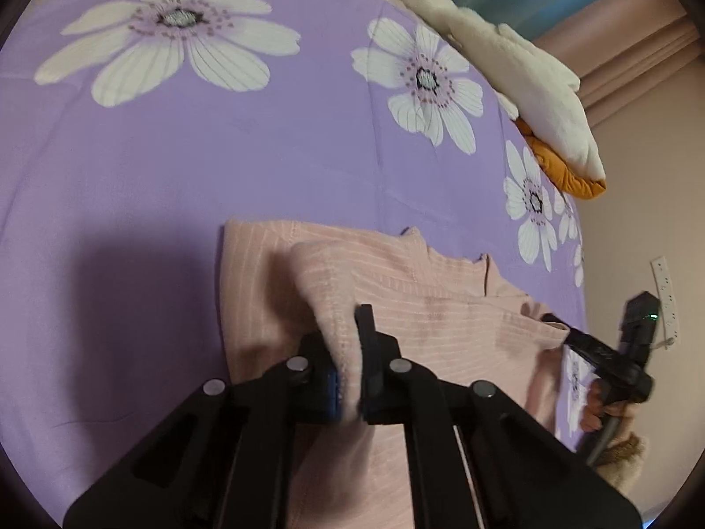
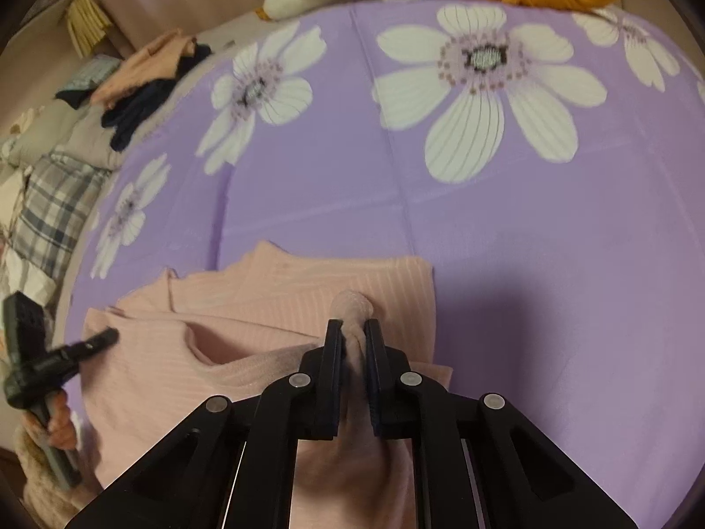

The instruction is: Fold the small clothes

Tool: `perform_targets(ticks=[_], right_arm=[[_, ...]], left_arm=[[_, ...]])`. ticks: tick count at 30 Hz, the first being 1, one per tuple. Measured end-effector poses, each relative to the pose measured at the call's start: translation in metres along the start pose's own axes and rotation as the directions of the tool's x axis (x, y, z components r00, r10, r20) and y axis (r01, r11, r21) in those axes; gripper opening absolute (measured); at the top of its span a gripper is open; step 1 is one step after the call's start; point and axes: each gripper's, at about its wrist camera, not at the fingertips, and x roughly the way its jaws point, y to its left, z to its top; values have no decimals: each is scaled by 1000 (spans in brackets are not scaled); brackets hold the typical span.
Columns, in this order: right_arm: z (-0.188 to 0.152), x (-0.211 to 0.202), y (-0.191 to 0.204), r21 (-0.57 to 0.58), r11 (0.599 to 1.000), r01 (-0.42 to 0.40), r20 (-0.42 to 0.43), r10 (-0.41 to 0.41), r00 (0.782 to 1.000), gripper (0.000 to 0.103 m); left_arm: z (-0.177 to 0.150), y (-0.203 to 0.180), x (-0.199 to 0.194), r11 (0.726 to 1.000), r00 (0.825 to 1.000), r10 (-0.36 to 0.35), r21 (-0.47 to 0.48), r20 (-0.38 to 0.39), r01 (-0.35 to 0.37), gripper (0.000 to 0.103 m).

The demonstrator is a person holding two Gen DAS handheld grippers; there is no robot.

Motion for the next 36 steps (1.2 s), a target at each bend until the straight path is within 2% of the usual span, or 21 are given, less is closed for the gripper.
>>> perform_targets(ticks=[5, 10, 13, 16, 20, 22, 33, 35, 36], right_arm=[[11, -26, -4, 62, 997, -46, 90, 40, 995, 11], [26, -28, -10, 149, 987, -63, 169, 37, 985, 10], [31, -12, -11, 174, 983, -48, 159, 20, 987, 8], [31, 4, -10, 165, 986, 21, 147, -45, 988, 8], [25, 32, -16, 182, 978, 101, 92, -119, 989, 8], [19, 44, -21, 189, 974, 123, 63, -137, 989, 8], [13, 44, -20, 174, 973, 149, 93, -167, 982, 8], [13, 43, -20, 170, 973, 154, 92, -172, 981, 8], [13, 42, -19, 158, 974, 161, 88, -176, 980, 8]], left_arm=[[4, -6, -25, 1000, 995, -22, -8, 101, 23, 5], [20, -2, -43, 1000, 983, 4, -27, 185, 1, 5], [29, 5, -32, 999, 986, 18, -41, 168, -11, 5], [34, 10, -12, 997, 986, 77, -26, 148, -74, 6], [32, 24, 17, 990, 987, 141, -21, 73, -140, 7], [30, 29, 22, 991, 988, 134, -16, 73, -133, 9], [30, 27, 20, 992, 990, 129, -3, 60, -129, 10], [29, 23, 14, 991, 990, 132, -3, 52, -132, 18], [28, 20, 11, 992, 991, 128, 2, 50, -128, 28]])
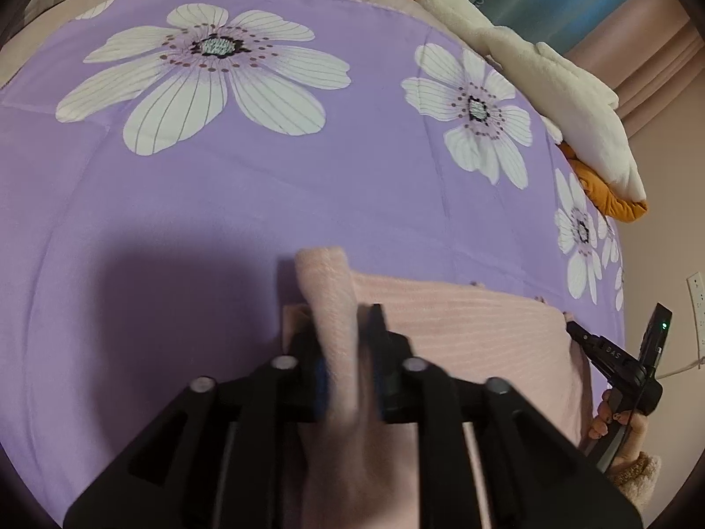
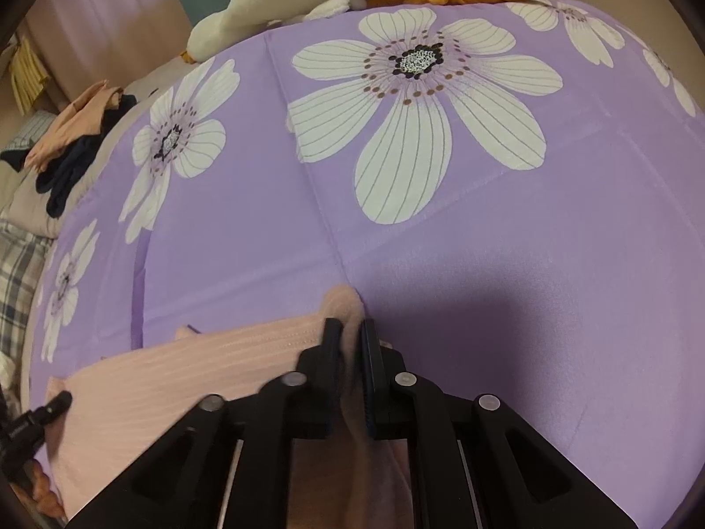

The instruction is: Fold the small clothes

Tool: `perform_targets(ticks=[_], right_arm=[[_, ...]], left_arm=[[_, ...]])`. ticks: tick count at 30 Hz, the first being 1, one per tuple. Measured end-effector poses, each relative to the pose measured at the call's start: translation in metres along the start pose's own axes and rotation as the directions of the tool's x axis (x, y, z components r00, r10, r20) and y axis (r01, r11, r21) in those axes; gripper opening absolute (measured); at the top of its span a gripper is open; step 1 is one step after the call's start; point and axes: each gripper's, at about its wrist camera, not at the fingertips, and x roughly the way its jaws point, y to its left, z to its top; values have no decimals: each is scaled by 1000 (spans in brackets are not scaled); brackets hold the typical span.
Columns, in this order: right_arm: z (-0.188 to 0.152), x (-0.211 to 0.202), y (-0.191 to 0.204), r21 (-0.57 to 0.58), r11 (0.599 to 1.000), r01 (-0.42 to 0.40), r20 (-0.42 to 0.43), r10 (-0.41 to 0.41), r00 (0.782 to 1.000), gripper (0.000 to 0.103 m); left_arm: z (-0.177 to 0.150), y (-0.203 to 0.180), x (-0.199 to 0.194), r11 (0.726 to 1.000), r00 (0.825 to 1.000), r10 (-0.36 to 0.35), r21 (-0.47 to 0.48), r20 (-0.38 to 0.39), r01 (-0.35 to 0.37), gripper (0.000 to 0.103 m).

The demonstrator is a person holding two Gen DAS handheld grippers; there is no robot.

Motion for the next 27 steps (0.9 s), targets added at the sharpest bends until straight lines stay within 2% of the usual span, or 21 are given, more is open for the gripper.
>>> perform_targets(ticks=[1, 2, 3, 4, 5, 6, 7, 10, 14, 17, 20, 24, 25, 27], right_arm=[[0, -3, 1, -13, 1000, 9, -4, -9, 1000, 9], [0, -6, 5, -20, 1000, 14, -3, -14, 1000, 11], [-1, -14, 6, -27, 999, 21, 4, -21, 1000, 16], [-3, -19, 8, -30, 999, 28, 13, -28, 1000, 34], [-7, -30, 7, -27, 999, 39, 28, -38, 999, 46], [-13, -43, 4, -12, 999, 40, 52, -39, 998, 62], [-18, -52, 1, 4, 1000, 27, 73, -28, 997, 66], [-45, -84, -21, 95, 994, -57, 98, 47, 994, 67], [-91, -97, -53, 243, 959, -144, 33, 140, 990, 68], [-125, -100, -63, 302, 941, -155, -13, 166, 986, 68], [-149, -110, -67, 344, 923, -174, 8, 182, 983, 68], [-151, -104, -56, 356, 889, -287, 36, 294, 955, 67], [-147, -98, -53, 359, 880, -312, 42, 319, 947, 67], [-137, -86, -46, 343, 882, -321, 66, 319, 946, 67]], left_arm=[[-2, -3, -8, 1000, 1000, -8, 7, 5, 8, 44], [-4, -5, -14, 1000, 1000, -9, 14, 15, 8, 52], [-6, -6, -21, 1000, 1000, -3, 20, 30, 2, 67], [-9, -6, -30, 1000, 999, 8, 23, 47, -9, 76], [-13, -5, -38, 1000, 998, 9, 23, 57, -10, 78], [-16, -4, -44, 1000, 998, 2, 22, 57, -3, 80], [-21, -2, -49, 1000, 999, -10, 20, 46, 9, 81], [-39, 7, -56, 999, 999, -33, 2, -15, 33, 82], [-66, 10, -57, 999, 996, -50, -5, -80, 50, 82], [-83, 11, -55, 998, 992, -62, -22, -113, 60, 82], [-96, 10, -53, 991, 985, -124, -56, -119, 118, 83], [-103, -6, -48, 994, 988, -107, -2, -115, 108, 79], [-103, -8, -45, 991, 984, -133, -11, -117, 132, 69], [-103, -9, -36, 988, 978, -155, -42, -136, 151, 62]])
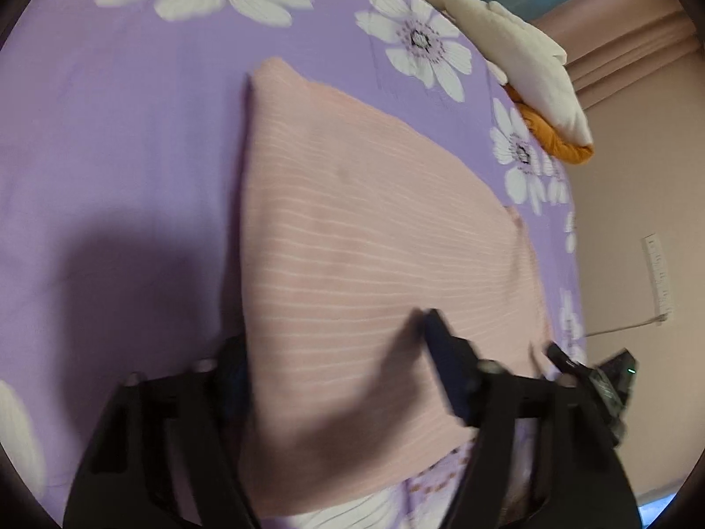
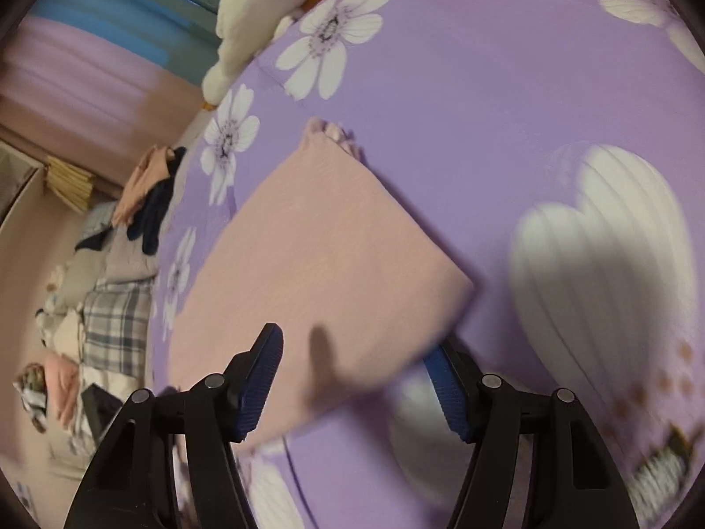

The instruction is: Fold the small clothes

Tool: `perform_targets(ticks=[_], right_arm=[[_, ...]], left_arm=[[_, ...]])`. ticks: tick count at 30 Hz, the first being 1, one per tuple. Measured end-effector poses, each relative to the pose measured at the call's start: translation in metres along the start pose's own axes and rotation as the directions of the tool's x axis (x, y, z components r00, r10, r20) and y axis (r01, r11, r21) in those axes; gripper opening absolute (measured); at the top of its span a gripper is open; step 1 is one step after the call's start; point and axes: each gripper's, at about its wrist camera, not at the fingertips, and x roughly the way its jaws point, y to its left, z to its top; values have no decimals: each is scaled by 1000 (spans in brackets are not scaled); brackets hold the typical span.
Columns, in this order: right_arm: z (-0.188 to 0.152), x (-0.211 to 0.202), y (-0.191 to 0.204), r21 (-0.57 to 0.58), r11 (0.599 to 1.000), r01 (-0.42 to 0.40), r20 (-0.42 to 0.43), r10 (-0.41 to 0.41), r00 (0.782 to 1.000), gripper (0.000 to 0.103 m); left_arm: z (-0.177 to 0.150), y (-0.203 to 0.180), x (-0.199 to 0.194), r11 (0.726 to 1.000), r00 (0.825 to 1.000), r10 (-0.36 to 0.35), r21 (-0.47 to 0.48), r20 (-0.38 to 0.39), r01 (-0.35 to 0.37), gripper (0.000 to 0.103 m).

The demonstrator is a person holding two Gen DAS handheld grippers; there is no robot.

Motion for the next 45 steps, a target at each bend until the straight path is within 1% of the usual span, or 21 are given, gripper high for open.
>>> perform_targets(ticks=[2, 3, 4, 5, 7, 11, 14, 18, 20, 23, 25, 26, 28, 30, 32, 34, 35, 37, 40, 42, 45], right_arm=[[8, 11, 10, -46, 999, 27, 38, -26, 999, 65], [13, 16, 14, -49, 998, 34, 55, -31, 998, 54], [13, 18, 15, -50, 998, 33, 61, -29, 998, 34], [13, 21, 16, -50, 998, 36, 56, -33, 998, 24], [13, 23, 17, -31, 999, 34, 45, -33, 998, 19], [3, -14, 31, -85, 996, 3, 101, 6, 995, 18], [-5, -46, 42, -125, 992, -9, 129, 25, 991, 18], [-26, -90, 49, -184, 982, 47, 166, -16, 986, 18], [-33, -101, 52, -204, 977, 65, 172, -30, 985, 18], [-46, -114, 56, -239, 966, 101, 175, -59, 983, 18], [-52, -114, 64, -280, 950, 135, 179, -86, 980, 18], [-54, -113, 69, -304, 940, 156, 186, -102, 977, 18], [-58, -109, 82, -362, 911, 197, 202, -130, 971, 18], [-60, -106, 95, -400, 895, 196, 201, -123, 972, 18], [-62, -102, 110, -449, 874, 185, 192, -107, 975, 18], [-68, -95, 129, -511, 836, 198, 197, -110, 974, 18], [-71, -91, 139, -541, 817, 200, 194, -110, 975, 18], [-79, -83, 156, -597, 782, 182, 171, -98, 980, 18], [-96, -68, 184, -688, 709, 155, 136, -84, 987, 18], [-107, -61, 194, -724, 676, 138, 117, -77, 990, 18], [-123, -44, 209, -767, 635, 90, 61, -68, 996, 18]], left_arm=[[0, -5, 1, 999, 999, 39, -17, 27, -38, 49], [-1, -7, 1, 999, 999, 36, -19, 27, -36, 37], [-1, -6, 1, 999, 1000, 23, -29, 21, -22, 33], [-2, -7, -2, 999, 999, 20, -39, 29, -19, 31], [-5, -13, -7, 999, 999, 34, -24, 41, -33, 22], [-15, -33, -27, 999, 998, 35, 31, 56, -37, 21], [-32, -47, -36, 996, 999, 49, 75, 21, -51, 21], [-68, -54, -45, 994, 998, 53, 100, -24, -50, 22], [-90, -53, -45, 992, 997, 64, 114, -51, -58, 23], [-112, -50, -40, 983, 991, 121, 149, -64, -111, 29], [-120, -46, -40, 975, 986, 159, 165, -48, -149, 33], [-121, -45, -42, 975, 986, 161, 164, -41, -153, 34], [-121, -42, -45, 974, 983, 175, 156, -47, -166, 43], [-122, -41, -54, 969, 981, 191, 164, -33, -183, 43], [-121, -41, -66, 966, 980, 198, 169, 2, -196, 44], [-122, -39, -77, 964, 977, 210, 163, 34, -212, 50], [-123, -37, -83, 962, 975, 217, 159, 47, -222, 51], [-122, -31, -92, 960, 971, 228, 150, 66, -236, 51], [-120, -23, -101, 965, 971, 229, 116, 71, -236, 52], [-118, -15, -109, 970, 972, 224, 82, 71, -229, 52], [-117, -11, -117, 973, 972, 218, 62, 84, -223, 52]])
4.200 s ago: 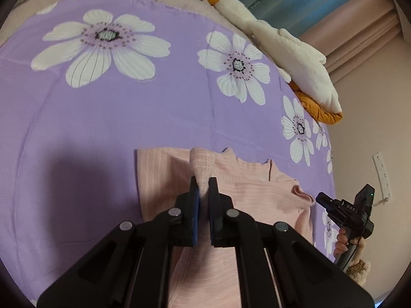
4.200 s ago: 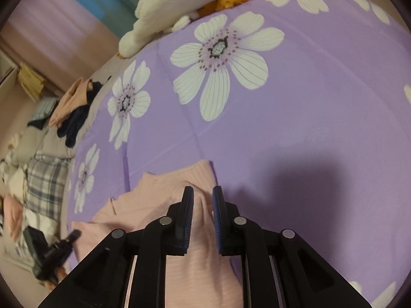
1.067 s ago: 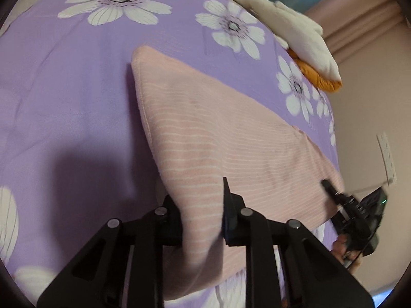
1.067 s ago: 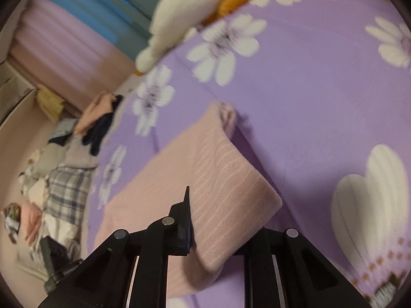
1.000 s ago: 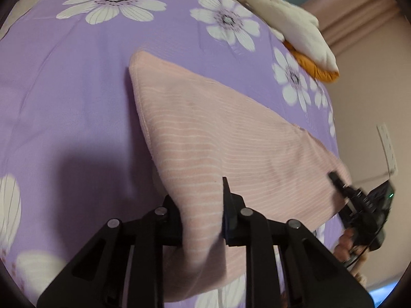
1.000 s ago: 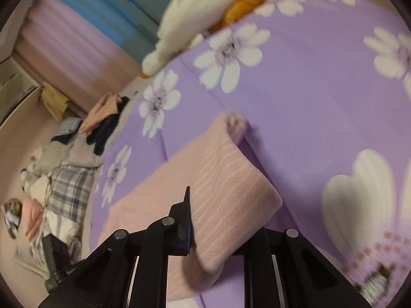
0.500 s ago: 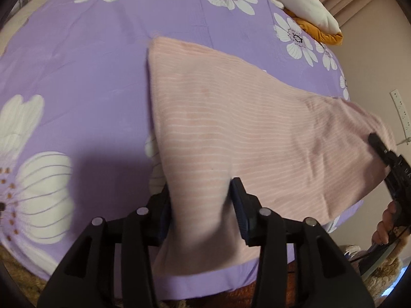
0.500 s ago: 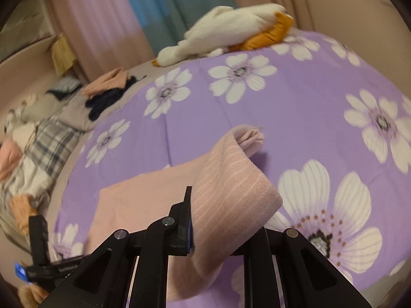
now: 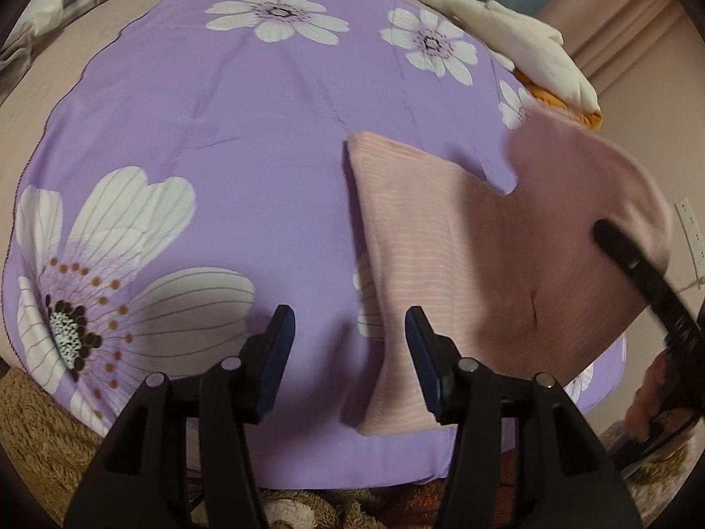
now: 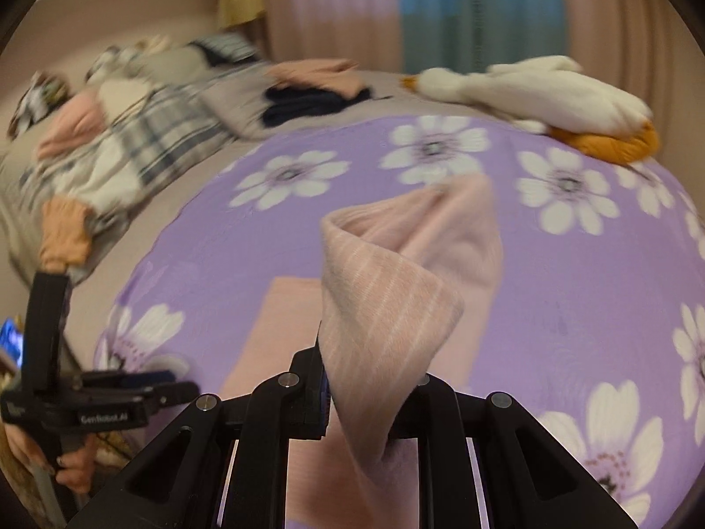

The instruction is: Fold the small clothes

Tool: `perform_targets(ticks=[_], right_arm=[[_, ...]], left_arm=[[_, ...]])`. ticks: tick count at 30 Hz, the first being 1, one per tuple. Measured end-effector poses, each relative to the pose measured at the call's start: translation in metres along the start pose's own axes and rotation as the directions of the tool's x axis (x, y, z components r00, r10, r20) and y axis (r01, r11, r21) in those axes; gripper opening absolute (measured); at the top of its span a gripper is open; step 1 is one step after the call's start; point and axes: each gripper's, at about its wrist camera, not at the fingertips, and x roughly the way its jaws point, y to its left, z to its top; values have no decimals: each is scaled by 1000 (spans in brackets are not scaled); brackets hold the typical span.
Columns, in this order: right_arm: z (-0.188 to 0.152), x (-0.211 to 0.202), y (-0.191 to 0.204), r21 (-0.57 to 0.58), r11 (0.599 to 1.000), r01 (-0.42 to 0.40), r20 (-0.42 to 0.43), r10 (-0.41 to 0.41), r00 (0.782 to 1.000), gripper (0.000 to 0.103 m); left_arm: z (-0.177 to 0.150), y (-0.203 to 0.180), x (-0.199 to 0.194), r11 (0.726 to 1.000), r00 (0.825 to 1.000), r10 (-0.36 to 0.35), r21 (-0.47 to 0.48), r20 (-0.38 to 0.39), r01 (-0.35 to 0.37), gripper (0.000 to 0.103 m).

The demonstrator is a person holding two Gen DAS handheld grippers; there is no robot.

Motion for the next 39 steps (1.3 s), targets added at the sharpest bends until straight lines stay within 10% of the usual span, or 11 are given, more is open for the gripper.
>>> perform_targets(ticks=[8, 18, 21, 25, 30, 39], right_arm=[[-30, 54, 50, -88, 994, -67, -188, 50, 981, 18], [-37, 49, 61, -94, 991, -98, -219, 75, 973, 18], [-48, 70, 61, -57, 992, -117, -289, 95, 953, 26], [-52, 66, 62, -8, 980, -198, -293, 187, 938, 61], [-50, 44, 56, 55, 958, -280, -291, 283, 914, 66], [-45, -5, -7, 187, 971, -146, -136, 173, 975, 79]], left_arm=[[-1, 8, -2, 1000, 1000, 11, -9, -7, -11, 52], [5, 7, -2, 1000, 1000, -11, -2, -9, 11, 54], [7, 8, 0, 1000, 1000, 3, -7, -15, -3, 58], [11, 9, -4, 999, 999, -29, -20, -18, 29, 64], [24, -1, -14, 998, 998, -63, 0, 14, 63, 72], [37, -49, 12, 972, 975, -213, 89, -55, 218, 84]])
